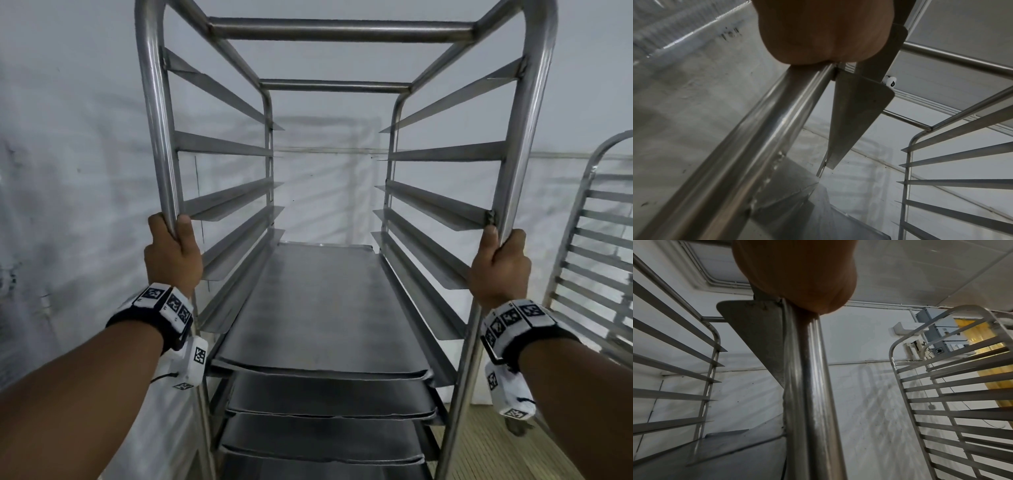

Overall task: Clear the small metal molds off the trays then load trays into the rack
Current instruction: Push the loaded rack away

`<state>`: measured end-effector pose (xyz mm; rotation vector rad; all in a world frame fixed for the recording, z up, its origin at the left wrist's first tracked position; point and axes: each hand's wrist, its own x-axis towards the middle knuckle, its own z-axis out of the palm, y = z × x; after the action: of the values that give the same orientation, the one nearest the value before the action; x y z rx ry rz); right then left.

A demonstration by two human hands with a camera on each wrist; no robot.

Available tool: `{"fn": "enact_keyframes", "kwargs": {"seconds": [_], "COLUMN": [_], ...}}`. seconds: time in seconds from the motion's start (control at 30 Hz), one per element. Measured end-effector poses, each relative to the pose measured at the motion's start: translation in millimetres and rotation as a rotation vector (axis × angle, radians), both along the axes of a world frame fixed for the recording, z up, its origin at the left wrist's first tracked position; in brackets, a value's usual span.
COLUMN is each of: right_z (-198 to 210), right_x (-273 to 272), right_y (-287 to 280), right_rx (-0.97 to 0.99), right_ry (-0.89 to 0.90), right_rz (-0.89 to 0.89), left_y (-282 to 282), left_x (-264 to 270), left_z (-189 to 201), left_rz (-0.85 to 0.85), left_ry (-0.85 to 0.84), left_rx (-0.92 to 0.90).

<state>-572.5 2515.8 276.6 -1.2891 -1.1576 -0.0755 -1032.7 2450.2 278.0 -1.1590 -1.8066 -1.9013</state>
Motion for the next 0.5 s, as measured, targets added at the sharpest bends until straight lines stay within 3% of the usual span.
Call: {"fn": "enact_keyframes", "kwargs": {"seconds": [0.5], "right_z": [-1], "right_x": [-3], "right_y": [119], "right_rx": [-0.03], "right_ry": [-0.02], "right_rz": [0.05], "left_y": [107], "left_x": [0], "left_z": [3], "left_rz": [0.011], "left_ry": [-0.024], "left_rx": [-0.021]}}
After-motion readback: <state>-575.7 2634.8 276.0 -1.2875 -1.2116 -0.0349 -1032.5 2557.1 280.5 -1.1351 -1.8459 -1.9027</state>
